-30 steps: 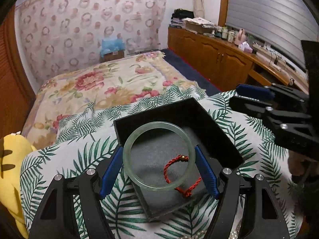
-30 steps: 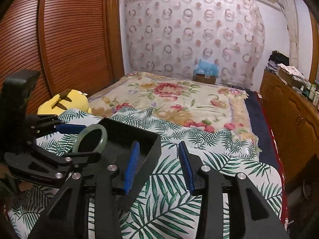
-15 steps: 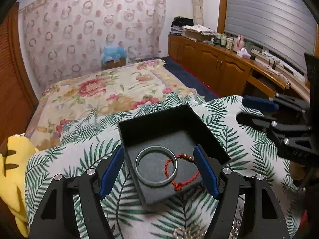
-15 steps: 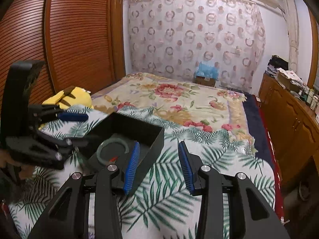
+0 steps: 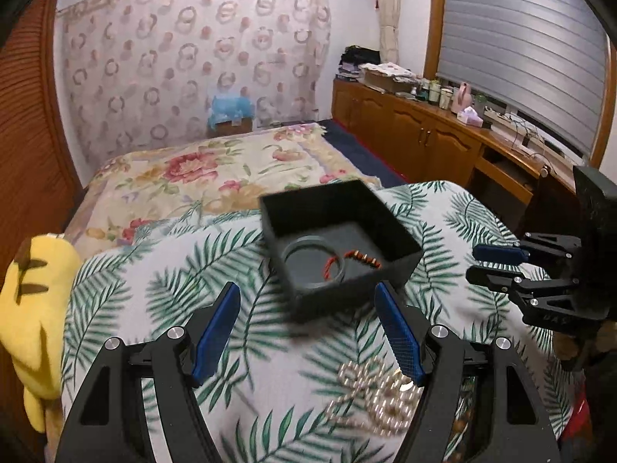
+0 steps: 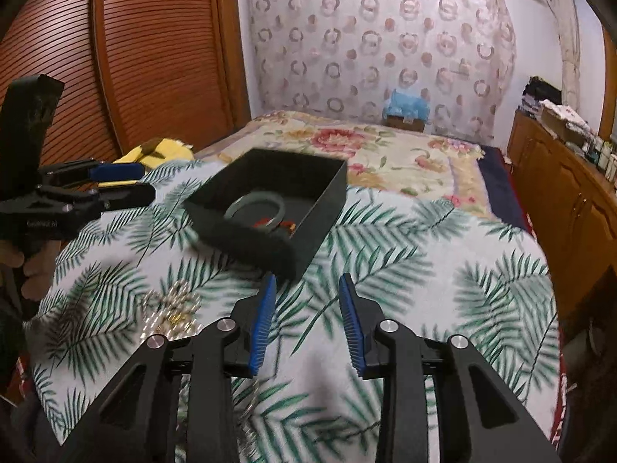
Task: Organize jewelry
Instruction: 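Withdraw both open tools from the box back toward the jewelry pile, then grasp the silver bangle with the right tool while the left tool grasps the brown bead bracelet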
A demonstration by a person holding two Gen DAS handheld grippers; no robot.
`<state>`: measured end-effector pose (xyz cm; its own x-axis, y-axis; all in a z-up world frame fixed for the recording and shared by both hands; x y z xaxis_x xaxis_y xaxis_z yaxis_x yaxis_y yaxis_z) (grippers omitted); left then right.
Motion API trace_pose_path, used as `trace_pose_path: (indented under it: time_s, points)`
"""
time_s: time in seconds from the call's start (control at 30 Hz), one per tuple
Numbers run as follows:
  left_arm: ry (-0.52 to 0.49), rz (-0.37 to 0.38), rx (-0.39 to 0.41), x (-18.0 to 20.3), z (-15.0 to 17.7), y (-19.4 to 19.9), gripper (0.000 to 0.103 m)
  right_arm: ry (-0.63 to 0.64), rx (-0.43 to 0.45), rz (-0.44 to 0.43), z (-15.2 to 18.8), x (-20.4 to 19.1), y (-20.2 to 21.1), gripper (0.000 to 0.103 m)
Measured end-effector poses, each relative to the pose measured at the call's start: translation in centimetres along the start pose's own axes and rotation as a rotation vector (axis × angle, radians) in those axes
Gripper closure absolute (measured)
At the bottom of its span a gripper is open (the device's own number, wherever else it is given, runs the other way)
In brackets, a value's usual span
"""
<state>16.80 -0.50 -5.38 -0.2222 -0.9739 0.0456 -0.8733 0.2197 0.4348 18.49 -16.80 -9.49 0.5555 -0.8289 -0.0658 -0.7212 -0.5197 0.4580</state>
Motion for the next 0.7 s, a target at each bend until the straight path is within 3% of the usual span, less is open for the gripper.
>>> trace_pose_path:
  time_s: [0.33, 0.7]
  points:
    - [0.054, -0.036, -0.044, -2.0, 3.6, 2.5, 0.034, -0.02, -0.074, -0.062, 3.0, -1.9, 0.7, 0.072]
    - [0.06, 0.009, -0.097, 1.4, 7.9, 3.7, 0.034, -0.055, -0.158, -0.119, 5.4, -2.1, 0.1, 0.081]
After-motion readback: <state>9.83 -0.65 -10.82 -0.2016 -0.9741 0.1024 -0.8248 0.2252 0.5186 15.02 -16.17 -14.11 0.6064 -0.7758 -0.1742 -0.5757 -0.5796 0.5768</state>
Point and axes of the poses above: each gripper's, at about its wrist camera, not at the fingertips, and y roughly against the way its jaws point, x to its right, z to its underside, the point moved 4 cm from there along -y, roughly the way its jaws point, and after that the axes turned 15 degrees about x, right-handed, at the moved point
